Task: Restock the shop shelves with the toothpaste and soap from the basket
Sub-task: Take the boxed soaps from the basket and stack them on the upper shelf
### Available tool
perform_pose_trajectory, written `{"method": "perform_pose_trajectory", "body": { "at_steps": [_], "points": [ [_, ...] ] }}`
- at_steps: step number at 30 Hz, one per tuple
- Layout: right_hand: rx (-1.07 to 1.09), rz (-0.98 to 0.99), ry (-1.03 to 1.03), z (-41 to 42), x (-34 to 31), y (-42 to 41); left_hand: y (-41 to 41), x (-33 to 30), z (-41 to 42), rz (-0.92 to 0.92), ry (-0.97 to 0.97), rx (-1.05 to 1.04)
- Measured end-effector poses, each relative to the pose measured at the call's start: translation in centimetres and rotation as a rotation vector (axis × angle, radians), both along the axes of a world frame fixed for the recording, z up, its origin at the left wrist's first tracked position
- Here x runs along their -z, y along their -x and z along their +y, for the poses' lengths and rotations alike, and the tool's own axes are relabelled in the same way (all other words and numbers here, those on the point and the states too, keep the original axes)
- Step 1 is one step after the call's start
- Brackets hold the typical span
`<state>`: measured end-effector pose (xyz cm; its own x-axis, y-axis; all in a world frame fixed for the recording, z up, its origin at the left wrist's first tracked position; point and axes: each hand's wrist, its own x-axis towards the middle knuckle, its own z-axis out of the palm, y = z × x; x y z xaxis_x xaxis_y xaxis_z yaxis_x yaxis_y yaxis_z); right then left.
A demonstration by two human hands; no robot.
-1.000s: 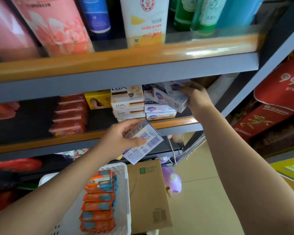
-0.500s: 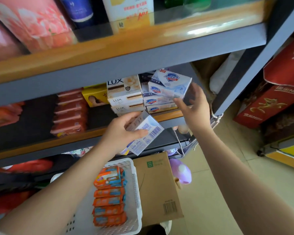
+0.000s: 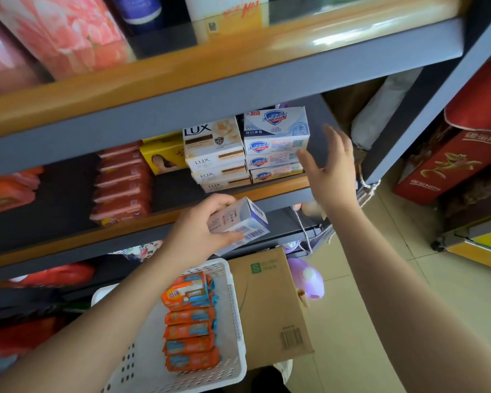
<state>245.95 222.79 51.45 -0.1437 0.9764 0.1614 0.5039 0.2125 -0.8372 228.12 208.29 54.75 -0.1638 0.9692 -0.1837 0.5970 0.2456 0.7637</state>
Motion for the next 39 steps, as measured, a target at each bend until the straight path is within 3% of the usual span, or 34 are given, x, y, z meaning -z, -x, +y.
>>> {"method": "perform_pose_trajectory", "body": {
  "at_steps": [2, 4, 7, 13, 15, 17, 19, 21, 23, 28, 32, 34, 36, 39],
  "points": [
    [-0.014, 0.097, -0.035, -3.3, -0.1, -0.3, -0.2, -0.5, -0.3, 0.226, -0.112, 0.092],
    [-0.283, 0.151, 0.244, -6.0, -0.5, -0.6, -0.2, -0.4, -0.3, 0.43, -0.284, 0.228],
    [-0.663, 0.144, 0.663, -7.3, -1.2, -1.1, -0.2, -0.2, 0.1, 0.481, -0.427, 0.361],
    [-0.657, 0.193, 0.622, -8.6, -2.0, -2.1, -0.4, 0.5, -0.2, 0.585, -0.649, 0.527],
    [-0.608, 0.234, 0.576, -9.4, -1.8, -2.4, -0.6, 0.4, -0.7, 0.511, -0.655, 0.424],
    [-0.558, 0.321, 0.54, -10.2, -1.8, -2.8, -0.6, -0.1, -1.1, 0.298, -0.58, 0.208],
    [-0.514, 0.428, 0.527, -10.8, -1.9, -3.2, -0.6, -0.8, -1.6, -0.177, -0.33, 0.07],
    [-0.472, 0.443, 0.517, -11.1, -2.0, -3.6, -0.3, -1.2, -1.9, -0.65, -0.095, 0.071],
    [-0.425, 0.339, 0.453, -11.3, -2.3, -3.7, -0.7, -0.9, -1.8, -0.813, 0.001, 0.032],
    [-0.193, 0.062, 0.168, -13.1, -1.4, -1.8, -4.2, 0.7, -2.7, -0.96, 0.129, -0.334],
    [-0.26, 0.016, 0.231, -14.7, -0.3, -1.3, -4.5, 0.8, -2.7, -1.008, 0.177, -0.524],
    [-0.3, -0.02, 0.248, -14.4, -0.8, -1.8, -3.9, 0.4, -2.5, -0.809, 0.126, -0.459],
    [-0.267, 0.052, 0.295, -13.3, -1.7, -2.4, -3.3, -0.2, -2.3, -0.619, 0.061, -0.261],
    [-0.268, 0.304, 0.47, -11.4, -3.2, -2.9, -2.6, -1.3, -1.5, -0.584, 0.034, -0.011]
  ]
}}
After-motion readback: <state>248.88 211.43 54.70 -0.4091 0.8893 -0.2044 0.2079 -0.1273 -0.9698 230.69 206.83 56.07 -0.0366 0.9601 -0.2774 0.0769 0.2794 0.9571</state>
